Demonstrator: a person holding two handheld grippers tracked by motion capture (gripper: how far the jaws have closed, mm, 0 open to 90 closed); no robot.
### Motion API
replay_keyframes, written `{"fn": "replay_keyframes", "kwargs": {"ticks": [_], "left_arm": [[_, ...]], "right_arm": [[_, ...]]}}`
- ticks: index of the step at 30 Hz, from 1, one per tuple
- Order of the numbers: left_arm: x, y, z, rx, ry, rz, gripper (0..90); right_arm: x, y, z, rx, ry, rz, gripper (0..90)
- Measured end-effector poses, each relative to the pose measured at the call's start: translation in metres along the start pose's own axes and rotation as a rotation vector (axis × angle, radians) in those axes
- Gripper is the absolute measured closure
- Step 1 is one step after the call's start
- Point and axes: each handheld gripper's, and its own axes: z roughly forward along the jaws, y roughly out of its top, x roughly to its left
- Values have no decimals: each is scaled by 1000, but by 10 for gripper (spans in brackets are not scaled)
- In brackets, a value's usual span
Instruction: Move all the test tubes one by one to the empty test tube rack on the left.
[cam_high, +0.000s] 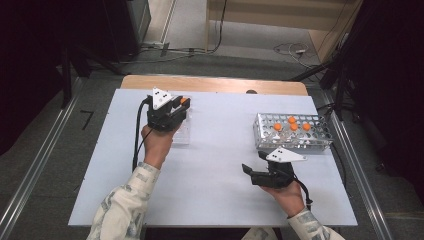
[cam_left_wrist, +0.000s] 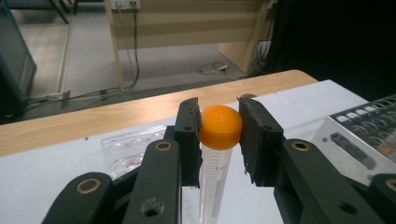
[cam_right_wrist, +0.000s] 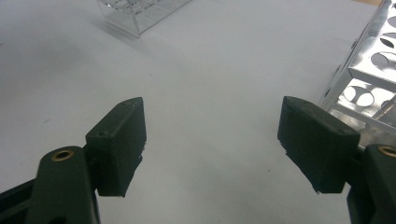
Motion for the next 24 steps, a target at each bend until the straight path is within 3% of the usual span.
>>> {"fn": "replay_keyframes", "kwargs": {"ticks": [8,24], "left_arm": [[5,-1,4,-6,30,-4,702],[2,-5,10,9,38,22,701]], "right_arm": [[0,0,0,2,2,3,227],[0,-1,-1,-1,3,4,228]]}}
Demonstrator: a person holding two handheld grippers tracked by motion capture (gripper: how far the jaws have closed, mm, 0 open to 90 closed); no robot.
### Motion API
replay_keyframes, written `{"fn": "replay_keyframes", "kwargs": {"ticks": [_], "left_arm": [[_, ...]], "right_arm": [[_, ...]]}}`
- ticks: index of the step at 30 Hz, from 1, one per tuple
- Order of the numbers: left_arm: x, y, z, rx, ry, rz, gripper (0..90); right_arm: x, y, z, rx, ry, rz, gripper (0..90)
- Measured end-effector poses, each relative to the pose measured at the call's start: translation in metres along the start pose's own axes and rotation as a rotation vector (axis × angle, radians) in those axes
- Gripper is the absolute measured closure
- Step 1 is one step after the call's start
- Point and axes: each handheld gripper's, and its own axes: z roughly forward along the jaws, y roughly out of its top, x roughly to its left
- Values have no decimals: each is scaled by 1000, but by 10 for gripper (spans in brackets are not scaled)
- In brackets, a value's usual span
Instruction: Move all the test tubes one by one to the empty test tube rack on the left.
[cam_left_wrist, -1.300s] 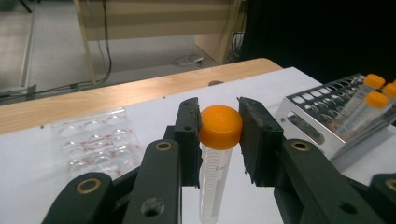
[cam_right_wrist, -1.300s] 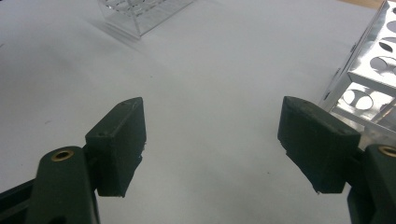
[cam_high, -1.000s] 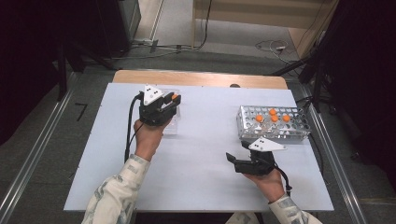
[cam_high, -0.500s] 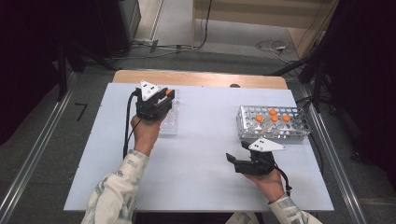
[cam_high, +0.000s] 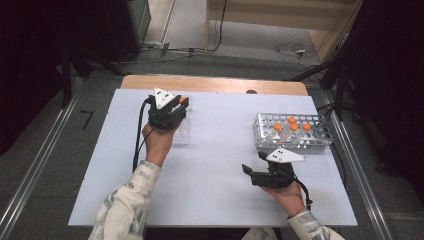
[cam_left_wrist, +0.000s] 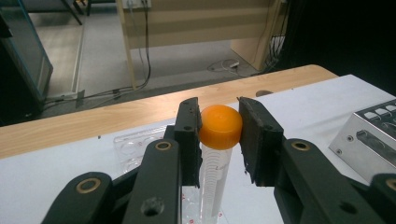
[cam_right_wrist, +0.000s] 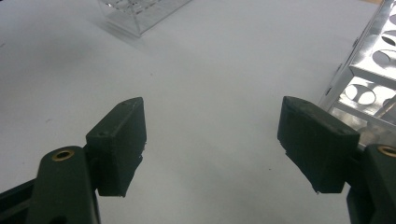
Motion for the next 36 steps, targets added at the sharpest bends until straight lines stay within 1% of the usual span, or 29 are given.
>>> {"fn": "replay_keyframes", "kwargs": {"ticks": [6,11,14,17,20,28,36], "left_arm": [[2,0,-1,-3,3,-3,701],[6,2,-4,-17,10,-17,701],[12,2,-7,-20,34,-20,701],[22,2,-10,-16,72,-23,701],[29,1,-13,-18,90,-30,701],[34,-2,-16,-14,103,-33,702],[35,-2,-17,-14,99,-35,702]], "right_arm": [[0,0,0,-1,2,4,229],[0,0,0,0,1,1,229],[0,-1,0,1,1,1,229],[0,-1,0,2,1,2,229],[0,-1,1,2,2,3,229],[1,-1,1,5,0,3,231],[0,-1,1,4,2,3,235]]}}
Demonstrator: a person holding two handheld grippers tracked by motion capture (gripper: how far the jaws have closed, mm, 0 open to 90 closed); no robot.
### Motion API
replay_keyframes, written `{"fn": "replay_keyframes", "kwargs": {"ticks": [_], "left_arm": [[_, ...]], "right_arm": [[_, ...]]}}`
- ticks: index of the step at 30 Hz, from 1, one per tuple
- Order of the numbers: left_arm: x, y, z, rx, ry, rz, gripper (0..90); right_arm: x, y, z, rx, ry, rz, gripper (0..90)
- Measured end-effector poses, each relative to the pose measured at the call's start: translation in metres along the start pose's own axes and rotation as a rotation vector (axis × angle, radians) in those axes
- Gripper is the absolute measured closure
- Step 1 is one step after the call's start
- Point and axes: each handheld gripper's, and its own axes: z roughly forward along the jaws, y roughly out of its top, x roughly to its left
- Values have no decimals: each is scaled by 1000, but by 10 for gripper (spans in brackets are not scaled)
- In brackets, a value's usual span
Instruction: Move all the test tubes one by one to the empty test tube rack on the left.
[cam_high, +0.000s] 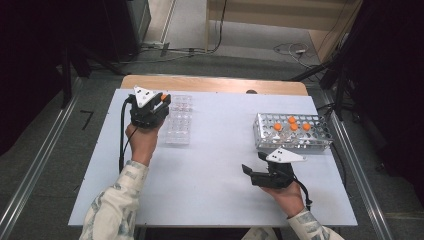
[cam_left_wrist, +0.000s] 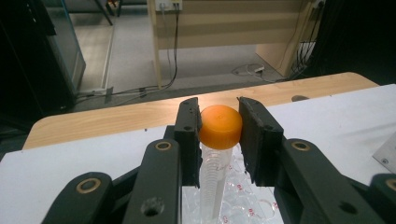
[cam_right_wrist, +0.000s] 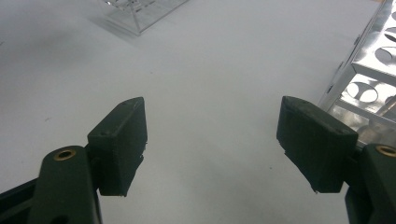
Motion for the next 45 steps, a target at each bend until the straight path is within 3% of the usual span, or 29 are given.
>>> {"fn": "replay_keyframes", "kwargs": {"ticks": [28,41,45], "left_arm": [[-6,-42,18,98,9,34,696],[-5,-45,19,102,8,28,690],[-5,-44,18,93,-5,16,622]], "right_arm": [[1,-1,3,11,-3,-2,239],[1,-2,3,12,1,-4,239],[1,-2,3,13,1,-4,239]]}}
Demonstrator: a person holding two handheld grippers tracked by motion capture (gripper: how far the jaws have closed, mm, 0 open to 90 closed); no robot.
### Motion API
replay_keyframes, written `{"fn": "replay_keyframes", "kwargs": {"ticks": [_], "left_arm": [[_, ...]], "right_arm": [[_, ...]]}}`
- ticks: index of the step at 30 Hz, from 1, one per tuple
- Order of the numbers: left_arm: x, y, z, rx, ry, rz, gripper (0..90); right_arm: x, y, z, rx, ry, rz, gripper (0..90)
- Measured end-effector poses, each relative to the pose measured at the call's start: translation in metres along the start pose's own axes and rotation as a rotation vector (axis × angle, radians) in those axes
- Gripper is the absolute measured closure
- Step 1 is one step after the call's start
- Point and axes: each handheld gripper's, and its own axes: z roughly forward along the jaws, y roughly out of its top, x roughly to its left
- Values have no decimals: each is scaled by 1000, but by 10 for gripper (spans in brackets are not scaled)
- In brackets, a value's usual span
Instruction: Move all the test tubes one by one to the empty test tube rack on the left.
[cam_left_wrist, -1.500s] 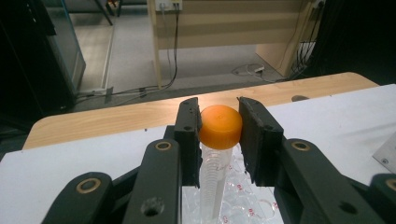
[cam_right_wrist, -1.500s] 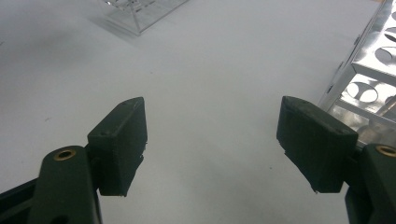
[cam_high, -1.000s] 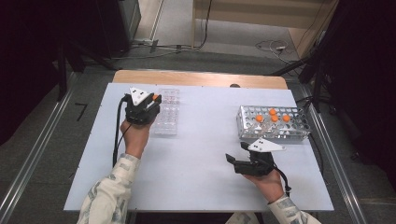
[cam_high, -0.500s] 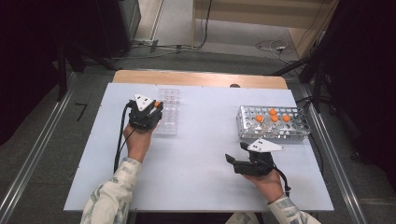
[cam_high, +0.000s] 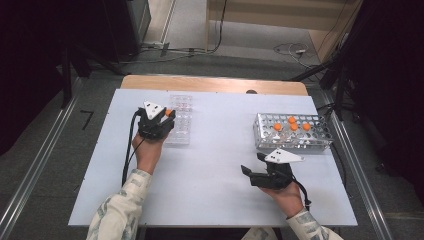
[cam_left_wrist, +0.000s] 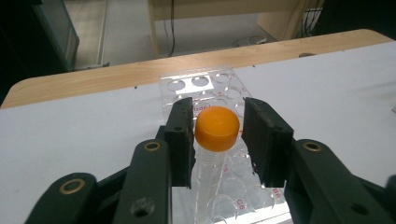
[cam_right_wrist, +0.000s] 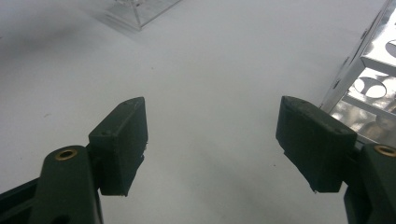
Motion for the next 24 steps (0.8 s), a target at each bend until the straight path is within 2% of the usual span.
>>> {"fn": "replay_keyframes", "kwargs": {"ticks": [4,8,13,24], "left_arm": [[1,2,-4,-16,-13,-22,540],[-1,6,-12,-35,-18,-46,414],[-5,7,-26,-40,-18,-48,262],[-12,-18,-47,-58,-19,-49,201]], "right_arm": [[0,0,0,0,0,1,240],[0,0,0,-1,-1,0,240],[0,0,-1,-1,-4,4,239],[-4,1,-5,-14,-20,15,241]]}}
